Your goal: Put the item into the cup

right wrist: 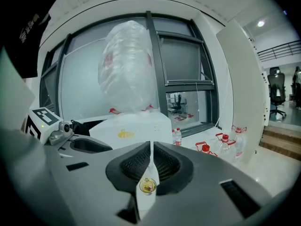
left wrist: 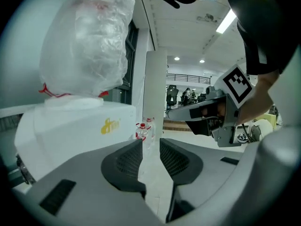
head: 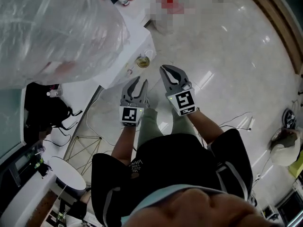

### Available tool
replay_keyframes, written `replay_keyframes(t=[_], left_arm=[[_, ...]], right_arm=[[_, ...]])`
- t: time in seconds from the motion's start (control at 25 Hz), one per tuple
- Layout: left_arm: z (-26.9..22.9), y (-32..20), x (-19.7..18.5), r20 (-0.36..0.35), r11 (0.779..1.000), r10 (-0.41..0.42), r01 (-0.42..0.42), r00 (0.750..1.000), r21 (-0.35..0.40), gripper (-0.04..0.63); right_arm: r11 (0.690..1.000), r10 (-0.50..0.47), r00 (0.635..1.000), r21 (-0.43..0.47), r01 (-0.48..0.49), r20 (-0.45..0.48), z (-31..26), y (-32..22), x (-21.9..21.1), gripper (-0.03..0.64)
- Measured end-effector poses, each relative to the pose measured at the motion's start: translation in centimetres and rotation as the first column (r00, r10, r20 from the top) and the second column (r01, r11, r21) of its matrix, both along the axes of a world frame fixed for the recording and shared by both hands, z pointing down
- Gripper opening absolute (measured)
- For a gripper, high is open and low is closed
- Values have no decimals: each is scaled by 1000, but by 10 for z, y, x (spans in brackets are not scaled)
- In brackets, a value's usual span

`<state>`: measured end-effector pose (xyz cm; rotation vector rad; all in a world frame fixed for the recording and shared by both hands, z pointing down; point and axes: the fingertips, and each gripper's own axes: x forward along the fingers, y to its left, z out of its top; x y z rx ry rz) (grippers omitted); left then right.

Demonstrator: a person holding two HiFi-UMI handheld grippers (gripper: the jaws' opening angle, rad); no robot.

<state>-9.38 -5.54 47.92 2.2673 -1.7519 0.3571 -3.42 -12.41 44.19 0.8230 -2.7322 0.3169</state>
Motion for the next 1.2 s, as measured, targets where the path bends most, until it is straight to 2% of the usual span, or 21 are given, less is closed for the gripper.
replay_keyframes(t=[0.28,0.48,0.76,1.2], left_arm=[[-77,-3,3,16,994,-6,4,1000,112,68],[-114,5,6,23,989,-1,-2,1000,150,40],[-156,21,8,47,981,17,-25,999,192,25],[-197,51,2,57,967,36,-49,998,250,20]], right_arm=[[999,-12,1000,47,11,18,-59,1,12,52],[998,0,999,59,-3,45,-90,14,24,52],[996,-2,999,93,-3,53,-123,33,36,52],[993,60,996,94,-66,68,-141,62,49,52]])
